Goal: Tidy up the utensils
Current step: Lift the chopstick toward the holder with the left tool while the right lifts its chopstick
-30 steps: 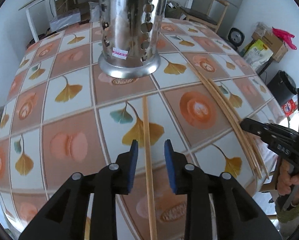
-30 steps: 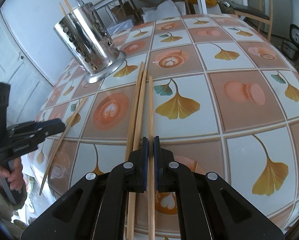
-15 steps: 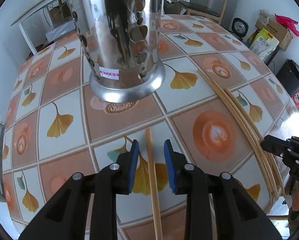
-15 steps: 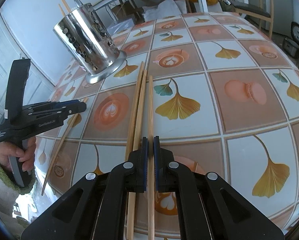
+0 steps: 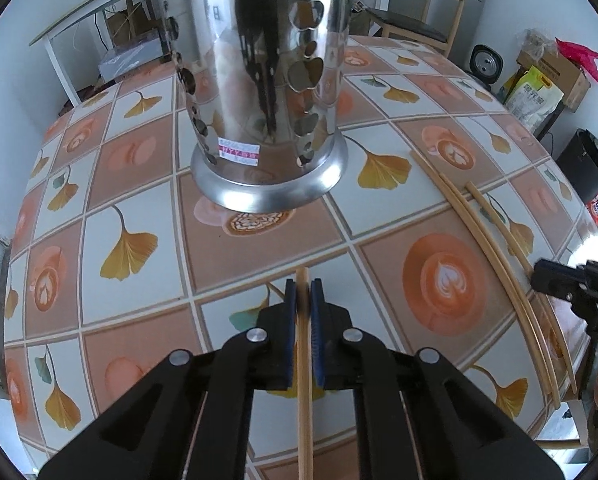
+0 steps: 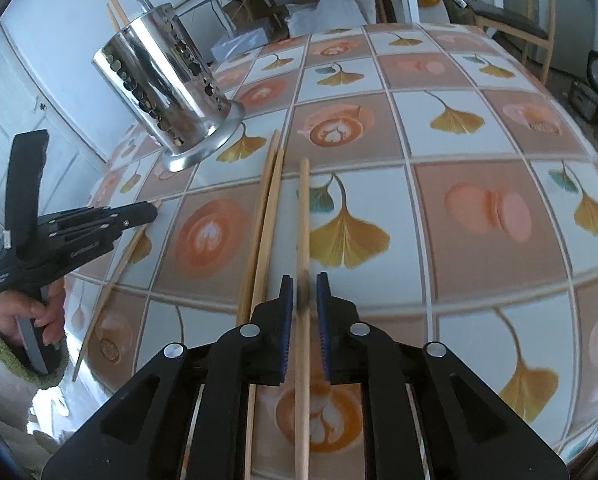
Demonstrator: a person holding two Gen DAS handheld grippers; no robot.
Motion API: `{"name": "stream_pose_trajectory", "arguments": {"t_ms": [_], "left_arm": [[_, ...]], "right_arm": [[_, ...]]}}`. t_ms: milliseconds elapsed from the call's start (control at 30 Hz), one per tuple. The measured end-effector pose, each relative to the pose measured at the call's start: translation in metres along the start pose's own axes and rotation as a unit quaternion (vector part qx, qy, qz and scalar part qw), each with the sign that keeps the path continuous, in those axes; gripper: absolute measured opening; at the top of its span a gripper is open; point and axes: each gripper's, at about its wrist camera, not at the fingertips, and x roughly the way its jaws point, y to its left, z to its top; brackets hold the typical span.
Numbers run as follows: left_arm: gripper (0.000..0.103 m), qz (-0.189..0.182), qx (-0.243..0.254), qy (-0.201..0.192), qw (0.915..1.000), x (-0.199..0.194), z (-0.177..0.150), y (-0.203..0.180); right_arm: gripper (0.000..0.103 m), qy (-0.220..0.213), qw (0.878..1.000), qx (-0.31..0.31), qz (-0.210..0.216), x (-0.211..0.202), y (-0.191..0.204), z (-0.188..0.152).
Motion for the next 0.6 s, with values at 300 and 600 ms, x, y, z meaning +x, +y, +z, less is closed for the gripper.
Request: {"name": "stream_pose_trajectory", "arguments": {"t_ms": [300, 600], "left_arm": [[0.006, -0.010, -0.004, -0.002, 0.9999, -0.001, -0.001, 0.002], [0.006, -0.010, -0.004, -0.002, 0.9999, -0.001, -0.002, 0.003]], "right_arm": [[0.014, 0.004, 0.999, -0.045, -0.022, 0.023, 0.011, 0.033], [0.011, 0.000, 0.995, -0.087, -0.058, 0.039, 0.023, 0.052]]}}
